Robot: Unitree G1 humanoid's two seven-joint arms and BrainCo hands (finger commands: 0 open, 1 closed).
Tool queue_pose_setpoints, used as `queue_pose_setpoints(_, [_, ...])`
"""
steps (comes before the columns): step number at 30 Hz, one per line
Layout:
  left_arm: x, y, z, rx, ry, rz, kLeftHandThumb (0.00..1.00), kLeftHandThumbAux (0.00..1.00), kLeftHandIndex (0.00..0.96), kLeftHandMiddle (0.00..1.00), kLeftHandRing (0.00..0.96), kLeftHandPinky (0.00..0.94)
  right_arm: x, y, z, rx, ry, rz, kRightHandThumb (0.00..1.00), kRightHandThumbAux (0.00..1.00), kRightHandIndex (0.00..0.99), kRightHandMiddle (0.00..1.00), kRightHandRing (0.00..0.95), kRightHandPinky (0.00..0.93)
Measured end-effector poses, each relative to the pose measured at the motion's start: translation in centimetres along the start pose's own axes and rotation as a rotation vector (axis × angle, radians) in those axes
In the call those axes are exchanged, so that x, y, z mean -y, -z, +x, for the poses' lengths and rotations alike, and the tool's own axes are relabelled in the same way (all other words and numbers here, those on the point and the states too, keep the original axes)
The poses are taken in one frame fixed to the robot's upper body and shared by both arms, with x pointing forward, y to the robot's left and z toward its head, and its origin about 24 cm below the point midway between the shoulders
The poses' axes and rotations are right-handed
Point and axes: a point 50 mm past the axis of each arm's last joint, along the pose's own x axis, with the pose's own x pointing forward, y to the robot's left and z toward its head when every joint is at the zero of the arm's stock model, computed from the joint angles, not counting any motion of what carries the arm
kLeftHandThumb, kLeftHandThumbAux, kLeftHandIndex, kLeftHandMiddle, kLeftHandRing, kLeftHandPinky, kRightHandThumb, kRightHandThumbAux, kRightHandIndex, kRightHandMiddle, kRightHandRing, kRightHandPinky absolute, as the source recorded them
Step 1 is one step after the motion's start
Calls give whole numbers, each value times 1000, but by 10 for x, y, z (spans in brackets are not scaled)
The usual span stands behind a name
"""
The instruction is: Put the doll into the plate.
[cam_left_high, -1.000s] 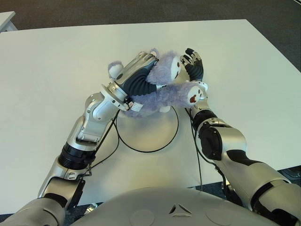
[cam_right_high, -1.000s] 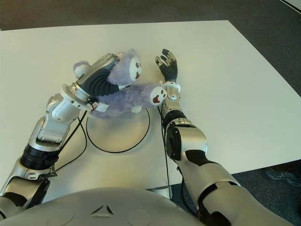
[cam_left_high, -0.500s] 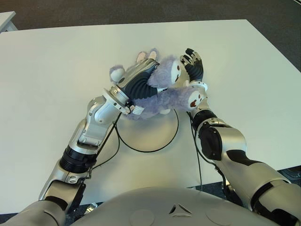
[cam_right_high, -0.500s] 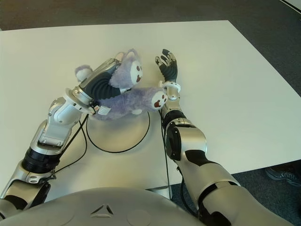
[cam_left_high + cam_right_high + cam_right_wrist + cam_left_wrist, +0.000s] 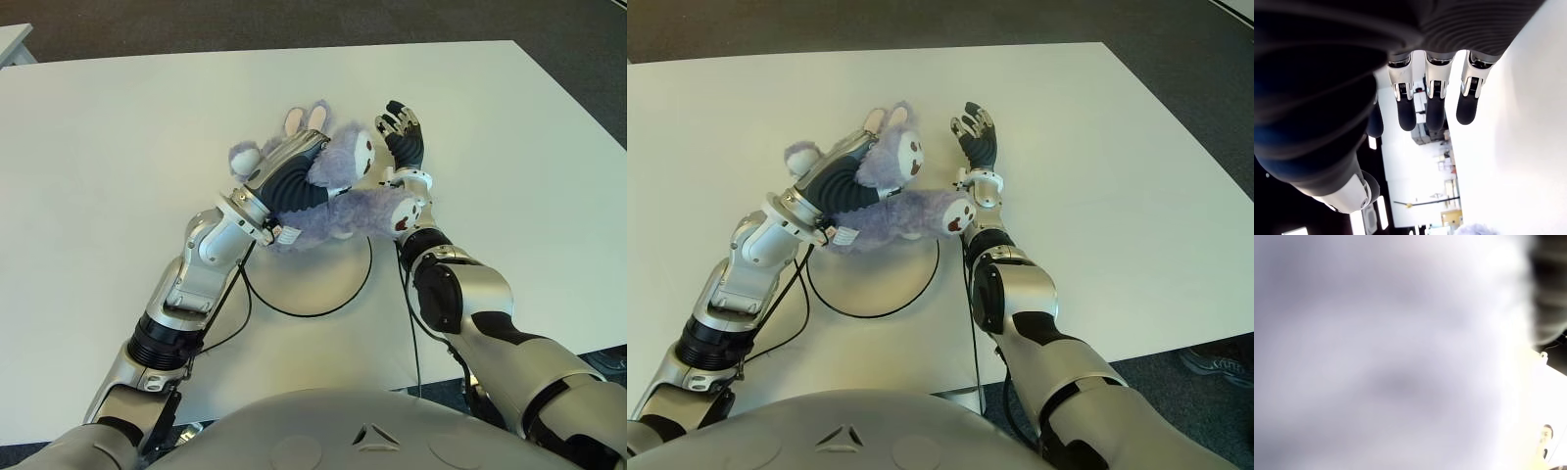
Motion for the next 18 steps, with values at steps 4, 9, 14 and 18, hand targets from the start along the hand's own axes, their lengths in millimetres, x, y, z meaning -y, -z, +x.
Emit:
queue_pose_setpoints(4, [3, 0, -1, -4, 2, -14, 814, 669, 744, 837, 841, 815, 0, 0, 0, 0, 0, 0, 482, 775, 199, 167, 142, 164])
queue_pose_setpoints(9, [6, -1, -1, -1, 5, -26, 808, 671, 745, 836, 840, 820, 0, 0, 0, 0, 0, 0, 480, 771, 200, 167, 144, 166])
queue_pose_setpoints(14, [8, -1, -2, -3, 9, -36, 800, 672, 746, 836, 839, 811, 0, 0, 0, 0, 0, 0, 478, 771, 201, 167, 144, 164])
queue_pose_setpoints(18, [10, -1, -4, -10, 11, -42, 813, 670, 746, 836, 841, 813, 0, 0, 0, 0, 1, 0, 478, 775, 203, 165, 142, 164])
